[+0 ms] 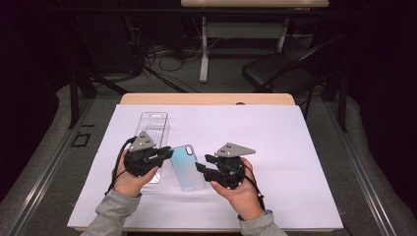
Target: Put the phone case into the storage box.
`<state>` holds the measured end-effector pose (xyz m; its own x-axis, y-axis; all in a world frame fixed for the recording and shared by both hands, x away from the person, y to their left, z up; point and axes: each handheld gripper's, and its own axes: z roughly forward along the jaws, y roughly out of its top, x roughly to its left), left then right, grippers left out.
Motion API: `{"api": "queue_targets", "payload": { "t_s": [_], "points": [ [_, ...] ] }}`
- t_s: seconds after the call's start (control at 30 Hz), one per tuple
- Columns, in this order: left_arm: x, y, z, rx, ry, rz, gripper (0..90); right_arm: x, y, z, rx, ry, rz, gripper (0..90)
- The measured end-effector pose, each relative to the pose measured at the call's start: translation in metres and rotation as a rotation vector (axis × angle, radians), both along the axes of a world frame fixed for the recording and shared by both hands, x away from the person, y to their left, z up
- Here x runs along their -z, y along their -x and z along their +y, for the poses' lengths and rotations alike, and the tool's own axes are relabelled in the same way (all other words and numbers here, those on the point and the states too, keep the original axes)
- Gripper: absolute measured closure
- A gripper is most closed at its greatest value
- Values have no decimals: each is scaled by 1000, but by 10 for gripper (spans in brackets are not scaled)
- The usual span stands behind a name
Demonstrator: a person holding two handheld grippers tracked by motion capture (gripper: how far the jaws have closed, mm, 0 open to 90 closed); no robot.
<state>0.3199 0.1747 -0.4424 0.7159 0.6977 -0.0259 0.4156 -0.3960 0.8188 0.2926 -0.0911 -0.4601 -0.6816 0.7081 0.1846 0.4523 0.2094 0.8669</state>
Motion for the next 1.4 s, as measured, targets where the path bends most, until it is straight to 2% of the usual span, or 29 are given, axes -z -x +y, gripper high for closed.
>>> {"api": "queue_targets", "payload": {
  "t_s": [0.17,0.47,0.77,0.93,1.13,1.4],
  "points": [
    [-4,-6,7,-5,18,7,803,0,-3,-5,14,-3,23,549],
    [-17,-19,15,-19,29,14,803,0,-3,-10,38,3,7,526],
    [-29,-32,16,-9,15,30,802,0,-2,-17,49,16,-22,510],
    [-36,-39,17,4,14,26,802,1,-1,-22,51,28,-49,485],
    [-43,-45,18,0,-3,24,801,9,-3,-28,29,55,-68,466],
    [-49,-54,22,-24,-16,11,801,14,-2,-35,37,68,-78,461]
  ]
}}
